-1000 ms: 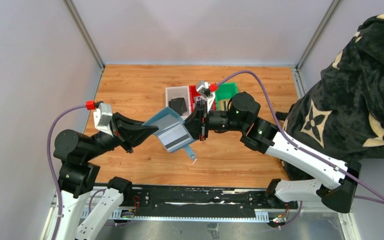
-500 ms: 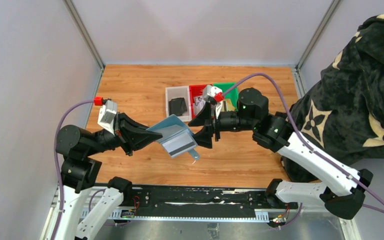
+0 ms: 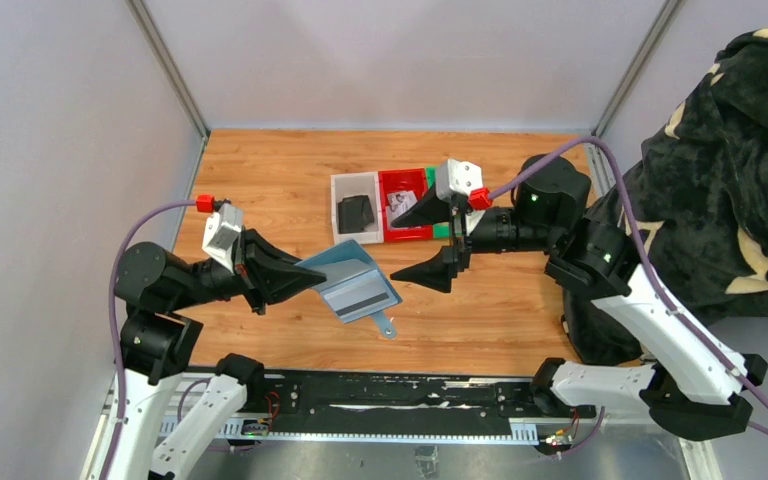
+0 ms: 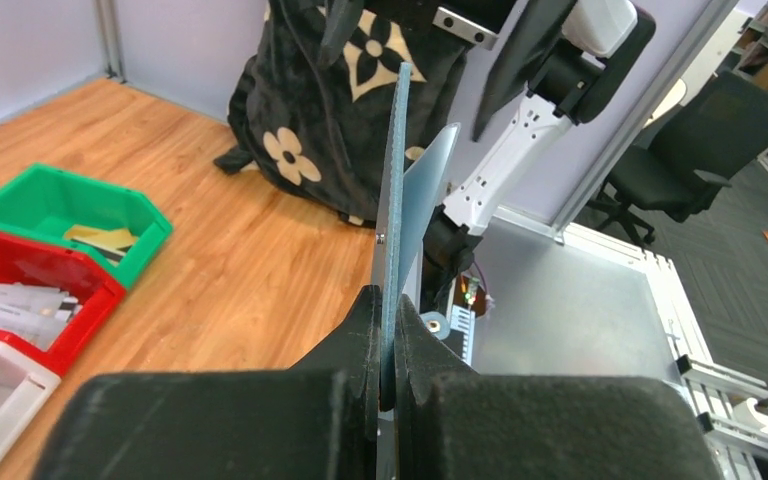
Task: Take the credit cards out of the card holder
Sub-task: Remove the credit card from the card holder.
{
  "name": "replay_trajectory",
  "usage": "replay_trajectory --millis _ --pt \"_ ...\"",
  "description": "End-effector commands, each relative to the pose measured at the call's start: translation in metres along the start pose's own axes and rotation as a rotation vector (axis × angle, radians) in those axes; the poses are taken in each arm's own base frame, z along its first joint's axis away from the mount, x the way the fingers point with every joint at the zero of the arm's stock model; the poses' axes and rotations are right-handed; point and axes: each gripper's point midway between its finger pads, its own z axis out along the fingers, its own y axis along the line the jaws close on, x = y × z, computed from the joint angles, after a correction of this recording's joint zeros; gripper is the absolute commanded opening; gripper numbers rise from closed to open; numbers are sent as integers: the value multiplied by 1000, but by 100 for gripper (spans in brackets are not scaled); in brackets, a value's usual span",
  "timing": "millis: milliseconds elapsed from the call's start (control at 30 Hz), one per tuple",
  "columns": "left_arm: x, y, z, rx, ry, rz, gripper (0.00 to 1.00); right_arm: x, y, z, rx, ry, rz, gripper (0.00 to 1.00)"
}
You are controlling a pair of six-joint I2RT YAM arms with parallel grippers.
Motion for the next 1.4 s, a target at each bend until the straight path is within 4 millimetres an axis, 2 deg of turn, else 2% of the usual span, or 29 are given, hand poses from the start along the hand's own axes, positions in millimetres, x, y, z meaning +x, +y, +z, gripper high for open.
replay_trajectory --millis 0,233,300,367,400,467,500,533,567,633,667,700,800,933,1033,1233,1367 --pt "5 1 2 14 36 -39 0 -12 16 25 -190 -64 63 80" --pt "15 6 4 27 82 -95 0 2 30 64 -310 5 136 81" --pt "18 6 5 32 93 -104 0 7 28 72 -304 33 154 76" --pt "20 7 5 34 103 -108 0 13 28 79 -314 57 190 62" --pt "20 7 5 35 108 -112 0 12 28 79 -313 58 204 49" --pt "21 8 5 30 110 -106 0 13 24 83 -296 66 228 11" --pt "21 10 5 23 108 -105 0 13 23 85 -283 72 255 1" --pt "21 11 5 15 106 -104 7 13 20 85 -267 73 263 0" --pt "20 12 5 8 102 -106 27 12 19 85 -258 69 266 0" --pt "19 16 5 -20 93 -121 80 8 15 84 -226 48 268 0" --pt "18 20 5 -50 85 -127 97 3 11 84 -203 19 280 0" --pt "17 23 4 -80 73 -131 99 -3 8 83 -183 -14 291 0" --pt "13 28 4 -124 24 -159 100 -25 0 79 -130 -156 324 0" --pt "10 19 6 -76 -34 -233 100 -56 -6 66 -80 -353 379 0" --pt "14 13 6 -41 -42 -282 98 -66 -12 59 -47 -478 454 0" --pt "15 8 6 -7 -49 -335 90 -70 -23 51 20 -619 520 0" --pt "13 9 8 5 -57 -327 72 -63 -25 59 37 -645 539 0"
